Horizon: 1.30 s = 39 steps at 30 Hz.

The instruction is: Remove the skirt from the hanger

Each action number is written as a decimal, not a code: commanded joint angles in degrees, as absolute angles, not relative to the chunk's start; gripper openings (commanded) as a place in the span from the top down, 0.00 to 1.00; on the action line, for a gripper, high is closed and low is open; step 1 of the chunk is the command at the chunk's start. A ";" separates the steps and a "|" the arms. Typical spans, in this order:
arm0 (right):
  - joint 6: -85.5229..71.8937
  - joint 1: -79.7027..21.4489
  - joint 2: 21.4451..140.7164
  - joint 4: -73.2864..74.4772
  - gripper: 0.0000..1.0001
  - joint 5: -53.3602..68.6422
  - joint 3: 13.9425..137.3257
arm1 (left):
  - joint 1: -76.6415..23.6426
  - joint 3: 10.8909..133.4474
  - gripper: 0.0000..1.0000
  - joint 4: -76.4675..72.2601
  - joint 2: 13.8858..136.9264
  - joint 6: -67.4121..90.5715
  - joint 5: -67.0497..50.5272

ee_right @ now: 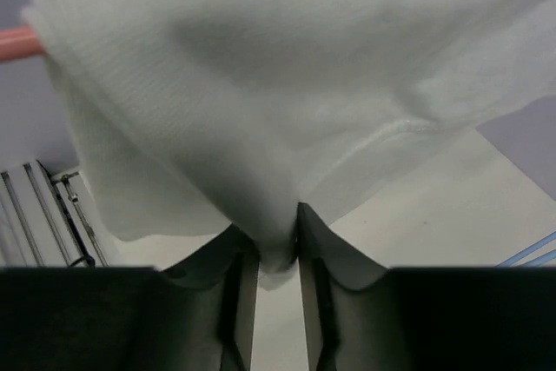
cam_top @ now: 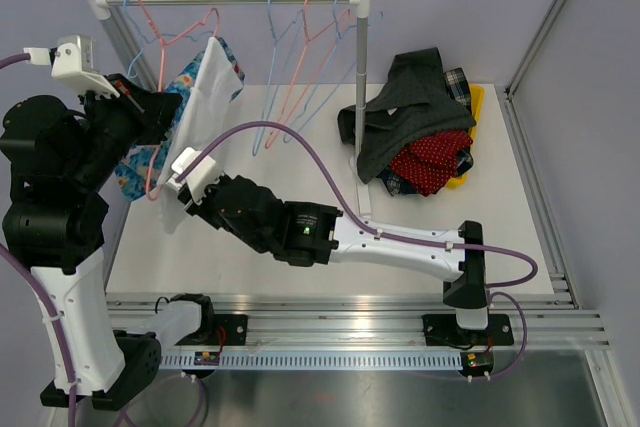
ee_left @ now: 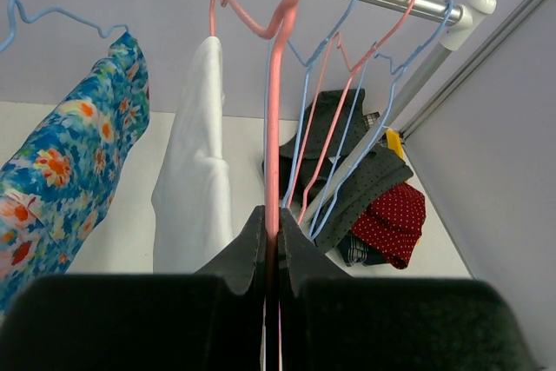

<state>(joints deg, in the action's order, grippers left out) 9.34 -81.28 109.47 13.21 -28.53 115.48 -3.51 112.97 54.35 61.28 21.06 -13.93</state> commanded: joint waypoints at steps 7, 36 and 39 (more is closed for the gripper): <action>9.40 -81.21 105.73 6.24 1.00 -33.49 112.15 | -3.78 112.85 1.00 48.52 59.85 21.18 -15.73; -7.06 -85.43 71.12 8.80 1.00 -58.26 65.39 | -5.01 114.70 1.00 51.24 60.91 17.41 -8.27; 7.08 -85.34 64.35 2.83 1.00 -61.78 66.97 | -5.01 113.56 1.00 51.50 60.47 16.96 -8.09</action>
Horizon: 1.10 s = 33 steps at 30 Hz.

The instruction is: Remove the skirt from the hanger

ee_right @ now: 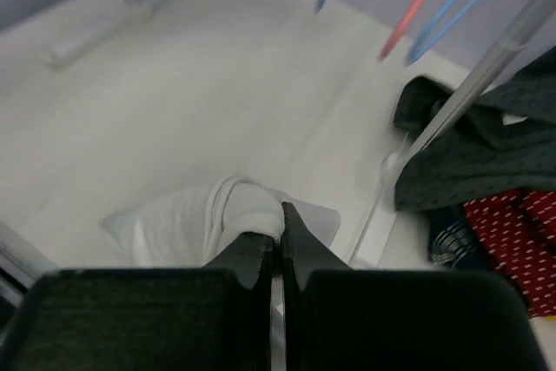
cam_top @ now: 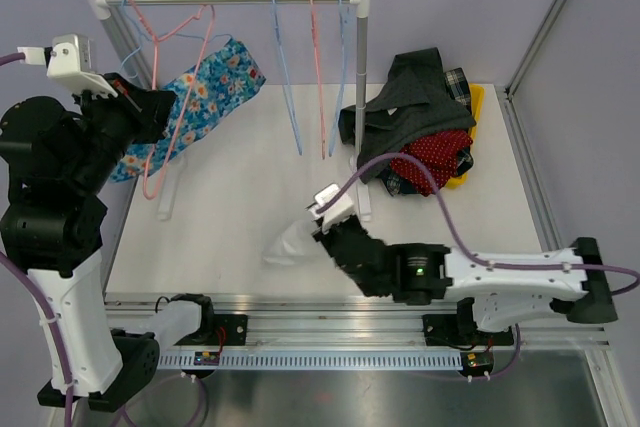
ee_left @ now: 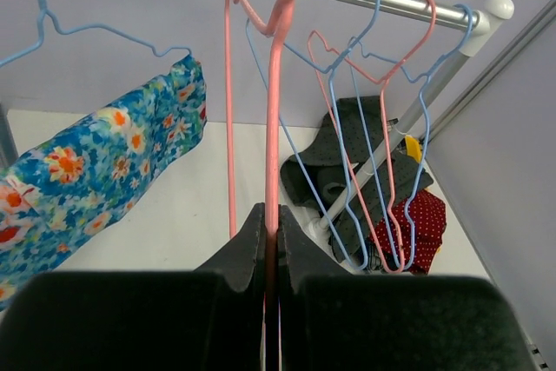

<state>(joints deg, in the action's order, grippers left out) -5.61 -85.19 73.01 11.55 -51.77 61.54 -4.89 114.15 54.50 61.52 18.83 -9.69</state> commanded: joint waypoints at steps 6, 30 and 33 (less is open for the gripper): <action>26.79 -80.10 59.15 -5.89 1.00 -62.41 72.33 | -5.01 110.31 1.00 49.84 59.59 16.79 -8.26; 2.05 -21.71 93.07 10.62 0.01 -44.56 97.04 | -5.01 103.01 1.00 45.53 62.49 12.92 -7.30; -4.71 -21.62 91.94 13.36 0.01 -43.86 90.46 | -5.01 102.75 1.00 44.74 63.45 12.83 -7.47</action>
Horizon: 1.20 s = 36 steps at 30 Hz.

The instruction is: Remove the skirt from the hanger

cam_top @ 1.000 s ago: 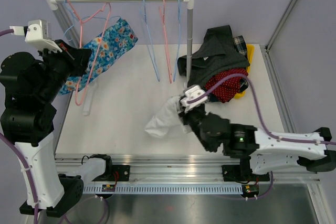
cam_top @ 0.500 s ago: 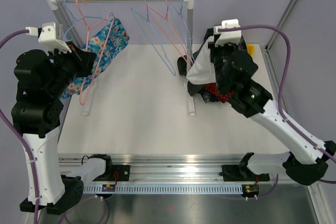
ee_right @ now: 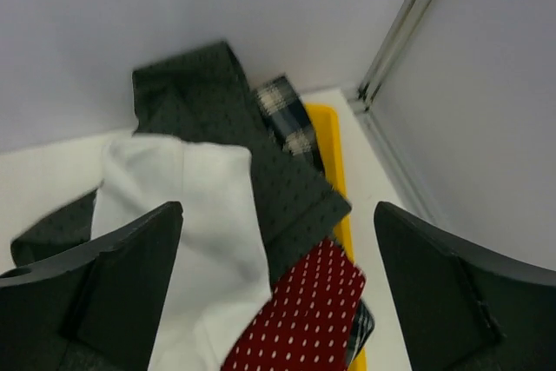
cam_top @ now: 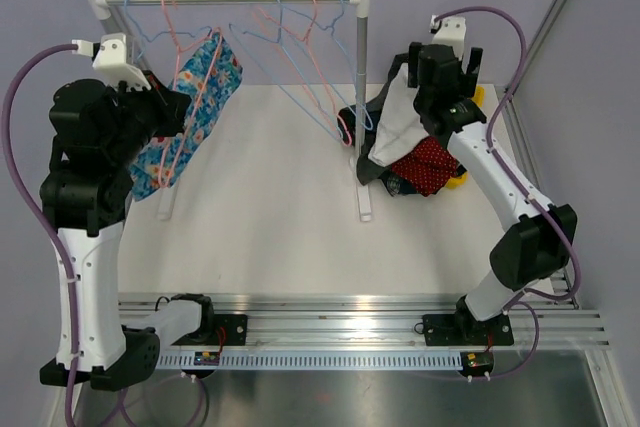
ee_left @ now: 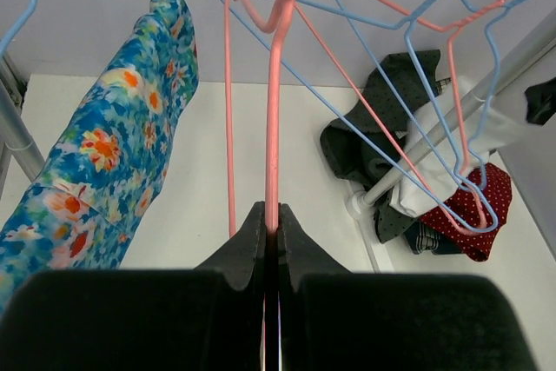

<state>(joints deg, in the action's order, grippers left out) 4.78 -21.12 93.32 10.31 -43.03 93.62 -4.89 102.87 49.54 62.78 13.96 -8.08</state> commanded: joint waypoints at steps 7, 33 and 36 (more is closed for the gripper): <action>-19.32 -21.71 76.68 17.66 0.01 -36.06 69.82 | -5.18 104.67 1.00 41.84 68.01 13.97 -8.26; -23.38 -21.89 54.32 25.14 0.01 -24.09 54.06 | -11.09 112.94 0.25 48.51 71.81 7.21 9.76; -23.82 -21.89 52.82 25.84 0.01 -23.21 53.35 | -6.51 112.24 0.23 50.10 70.67 6.59 10.63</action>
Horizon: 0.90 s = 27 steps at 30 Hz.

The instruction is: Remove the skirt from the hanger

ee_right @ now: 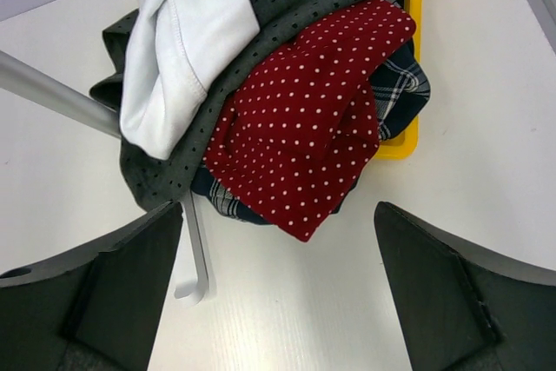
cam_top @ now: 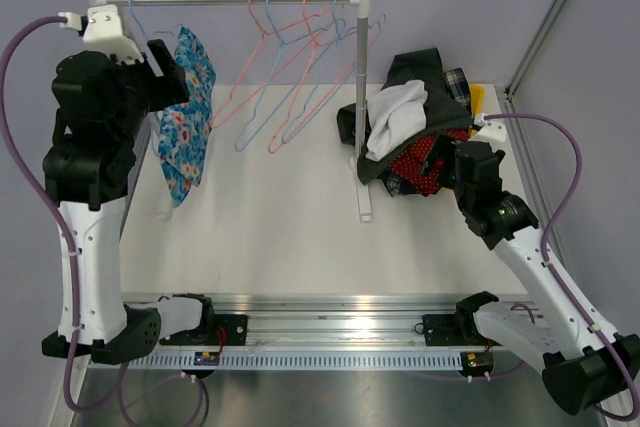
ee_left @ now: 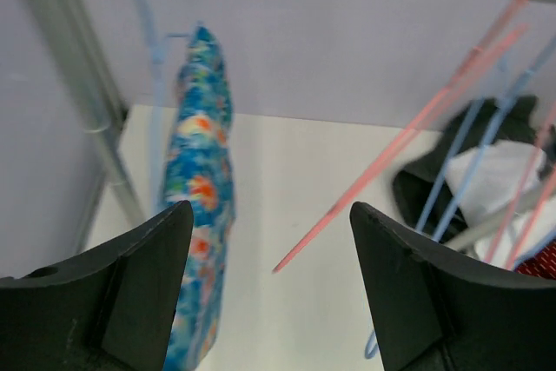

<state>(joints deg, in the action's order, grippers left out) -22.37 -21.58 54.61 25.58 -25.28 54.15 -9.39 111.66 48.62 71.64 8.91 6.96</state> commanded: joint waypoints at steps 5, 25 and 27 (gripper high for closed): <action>-23.38 -21.88 50.98 26.80 0.01 -22.85 52.47 | -3.26 105.92 0.22 48.17 68.82 8.35 12.22; -21.63 -21.97 50.36 26.81 0.01 -22.76 51.94 | 5.01 104.41 1.00 40.69 75.68 13.27 2.37; -20.74 -21.88 49.05 25.76 0.00 -20.93 52.64 | 4.92 106.34 1.00 41.13 74.54 13.53 1.85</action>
